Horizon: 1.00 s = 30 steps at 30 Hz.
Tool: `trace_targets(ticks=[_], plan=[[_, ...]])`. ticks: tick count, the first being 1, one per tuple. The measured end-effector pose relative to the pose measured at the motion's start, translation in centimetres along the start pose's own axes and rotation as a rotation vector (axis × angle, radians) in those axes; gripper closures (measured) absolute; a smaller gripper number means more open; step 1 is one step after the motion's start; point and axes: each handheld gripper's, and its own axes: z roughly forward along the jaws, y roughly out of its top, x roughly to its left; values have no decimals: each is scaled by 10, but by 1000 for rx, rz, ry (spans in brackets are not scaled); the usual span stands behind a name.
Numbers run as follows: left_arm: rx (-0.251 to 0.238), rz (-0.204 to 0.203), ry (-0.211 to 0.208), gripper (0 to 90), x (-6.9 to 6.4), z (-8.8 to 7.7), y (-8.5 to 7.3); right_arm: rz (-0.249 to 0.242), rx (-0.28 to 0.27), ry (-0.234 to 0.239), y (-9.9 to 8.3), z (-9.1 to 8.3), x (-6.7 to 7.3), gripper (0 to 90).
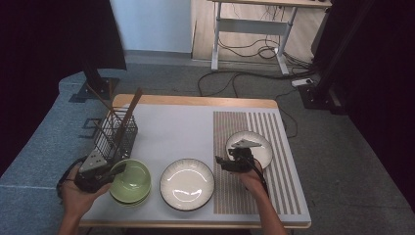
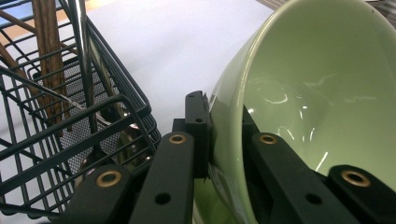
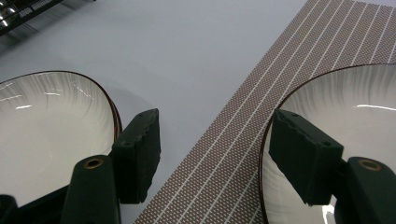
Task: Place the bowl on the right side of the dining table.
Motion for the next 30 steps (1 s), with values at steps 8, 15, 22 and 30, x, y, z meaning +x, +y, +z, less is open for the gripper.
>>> trace_targets(ticks=[8, 15, 22, 30], plan=[[-20, -15, -6, 830, 0, -1, 0, -4, 2, 5, 0, 1, 4, 339], [-55, -23, -6, 832, -2, -1, 2, -4, 0, 17, 1, 1, 6, 339], [-73, -22, 6, 833, -5, 0, 3, 0, -15, 32, 3, 1, 9, 340], [-68, -21, -8, 833, -8, 3, 4, -4, -15, 39, 4, 0, 11, 342]])
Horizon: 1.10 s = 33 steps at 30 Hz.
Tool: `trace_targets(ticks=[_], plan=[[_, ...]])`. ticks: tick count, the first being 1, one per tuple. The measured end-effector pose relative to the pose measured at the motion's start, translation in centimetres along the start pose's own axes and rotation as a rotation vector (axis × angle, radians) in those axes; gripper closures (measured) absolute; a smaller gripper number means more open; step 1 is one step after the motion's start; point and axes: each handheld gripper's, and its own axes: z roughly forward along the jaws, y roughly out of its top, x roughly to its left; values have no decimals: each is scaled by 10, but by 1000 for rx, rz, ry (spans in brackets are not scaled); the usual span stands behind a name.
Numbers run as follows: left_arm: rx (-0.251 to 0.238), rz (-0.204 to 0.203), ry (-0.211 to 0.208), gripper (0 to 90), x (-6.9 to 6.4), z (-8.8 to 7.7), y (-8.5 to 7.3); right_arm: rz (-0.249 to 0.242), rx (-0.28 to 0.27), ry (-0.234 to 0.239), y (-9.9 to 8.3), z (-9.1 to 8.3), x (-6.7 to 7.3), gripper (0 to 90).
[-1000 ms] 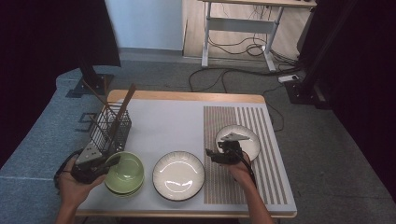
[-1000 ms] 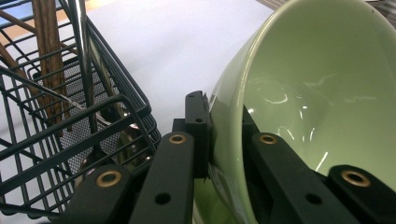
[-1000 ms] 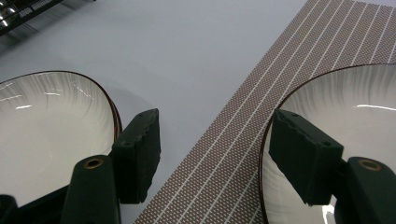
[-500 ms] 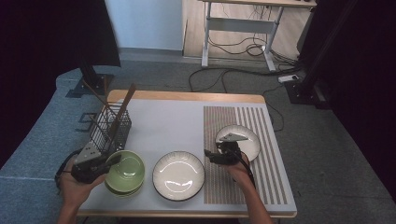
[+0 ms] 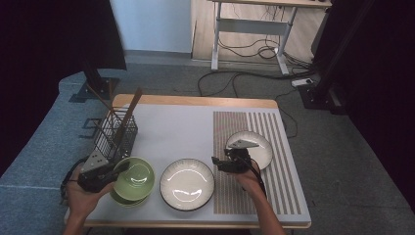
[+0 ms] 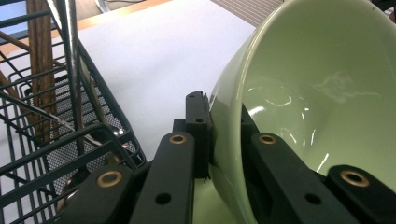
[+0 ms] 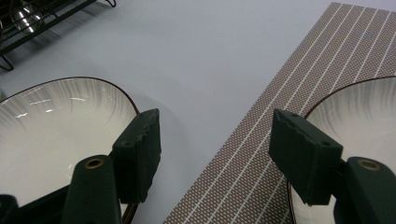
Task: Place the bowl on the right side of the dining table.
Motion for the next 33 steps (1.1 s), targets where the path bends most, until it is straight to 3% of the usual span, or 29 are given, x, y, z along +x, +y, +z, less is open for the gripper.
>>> trace_targets(ticks=[13, 33], plan=[[-39, -11, -7, 835, -3, -2, 4, -9, 1, 4, 1, 1, 3, 343], [-45, 2, -21, 836, -9, 7, 16, 0, -12, 5, 3, -3, 2, 342]])
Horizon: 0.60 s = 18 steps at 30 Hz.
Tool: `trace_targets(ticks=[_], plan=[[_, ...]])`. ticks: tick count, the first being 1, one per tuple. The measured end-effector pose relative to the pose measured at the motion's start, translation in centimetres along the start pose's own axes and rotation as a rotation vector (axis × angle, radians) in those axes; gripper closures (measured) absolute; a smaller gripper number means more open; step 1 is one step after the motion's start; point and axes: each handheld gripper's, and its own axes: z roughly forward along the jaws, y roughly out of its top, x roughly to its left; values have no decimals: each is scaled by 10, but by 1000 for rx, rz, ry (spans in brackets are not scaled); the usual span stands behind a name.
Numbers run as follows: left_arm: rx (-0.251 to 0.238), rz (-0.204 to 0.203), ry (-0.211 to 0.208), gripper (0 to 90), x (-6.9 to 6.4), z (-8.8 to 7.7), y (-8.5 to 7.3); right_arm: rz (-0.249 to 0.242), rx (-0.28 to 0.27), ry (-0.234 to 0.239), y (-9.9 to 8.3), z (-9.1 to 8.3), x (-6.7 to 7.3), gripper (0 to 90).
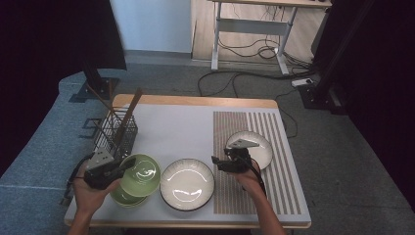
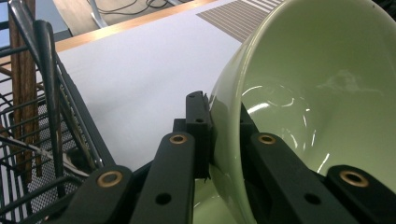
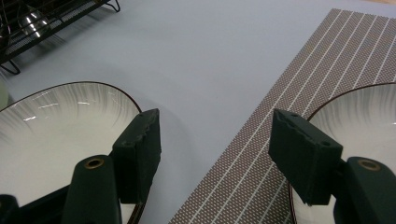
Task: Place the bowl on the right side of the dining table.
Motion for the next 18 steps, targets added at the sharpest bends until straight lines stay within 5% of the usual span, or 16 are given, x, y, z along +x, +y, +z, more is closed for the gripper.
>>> trace_targets(ticks=[18], plan=[[-4, 25, -23, 837, -9, 15, 17, 5, -26, 12, 4, -6, 3, 343]])
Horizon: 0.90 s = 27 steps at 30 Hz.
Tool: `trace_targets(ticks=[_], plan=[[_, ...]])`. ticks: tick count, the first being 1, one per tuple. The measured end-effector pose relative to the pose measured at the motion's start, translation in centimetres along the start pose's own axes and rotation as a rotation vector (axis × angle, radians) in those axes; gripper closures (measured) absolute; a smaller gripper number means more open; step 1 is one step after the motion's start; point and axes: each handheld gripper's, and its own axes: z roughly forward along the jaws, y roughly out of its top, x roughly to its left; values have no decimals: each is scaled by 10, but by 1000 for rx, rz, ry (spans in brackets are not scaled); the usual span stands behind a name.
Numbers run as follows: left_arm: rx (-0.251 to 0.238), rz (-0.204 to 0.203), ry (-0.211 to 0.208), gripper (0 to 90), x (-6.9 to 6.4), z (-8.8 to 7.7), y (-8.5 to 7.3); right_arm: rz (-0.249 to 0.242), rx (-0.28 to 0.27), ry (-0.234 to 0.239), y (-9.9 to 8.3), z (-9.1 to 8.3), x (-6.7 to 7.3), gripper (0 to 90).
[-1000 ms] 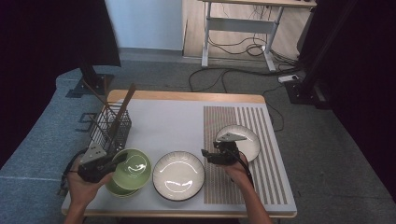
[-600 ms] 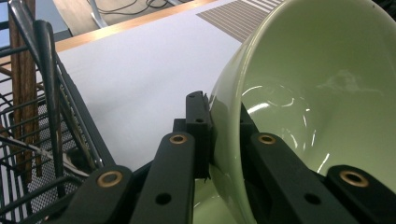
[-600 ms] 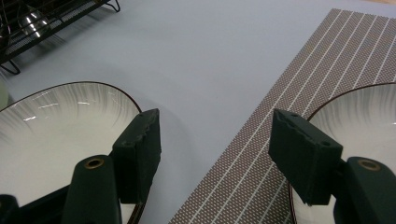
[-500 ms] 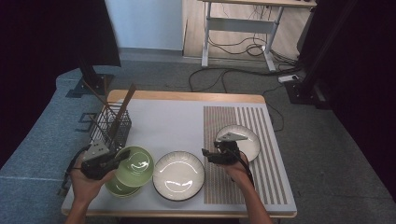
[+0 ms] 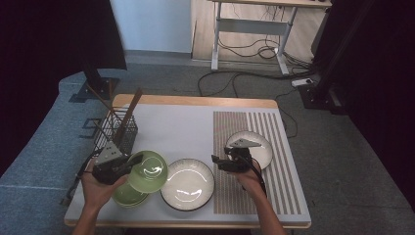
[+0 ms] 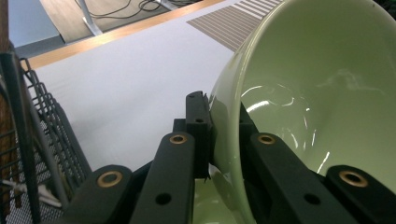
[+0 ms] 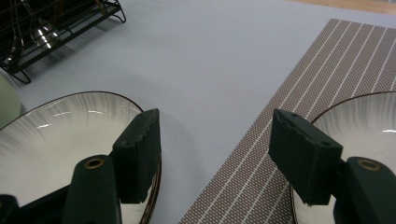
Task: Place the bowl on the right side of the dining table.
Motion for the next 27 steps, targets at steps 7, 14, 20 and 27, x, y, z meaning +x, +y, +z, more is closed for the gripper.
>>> trace_targets(ticks=[7, 14, 20, 27], plan=[[5, 3, -8, 837, -2, 9, 5, -9, -13, 25, 4, -1, 7, 347], [9, 8, -18, 837, -6, 17, 9, -4, -44, 39, 9, -6, 13, 354], [13, 17, -29, 838, -10, 23, 13, -15, -73, 63, 15, -11, 21, 358], [12, 16, -32, 837, -12, 27, 16, -33, -95, 108, 21, -15, 35, 361]])
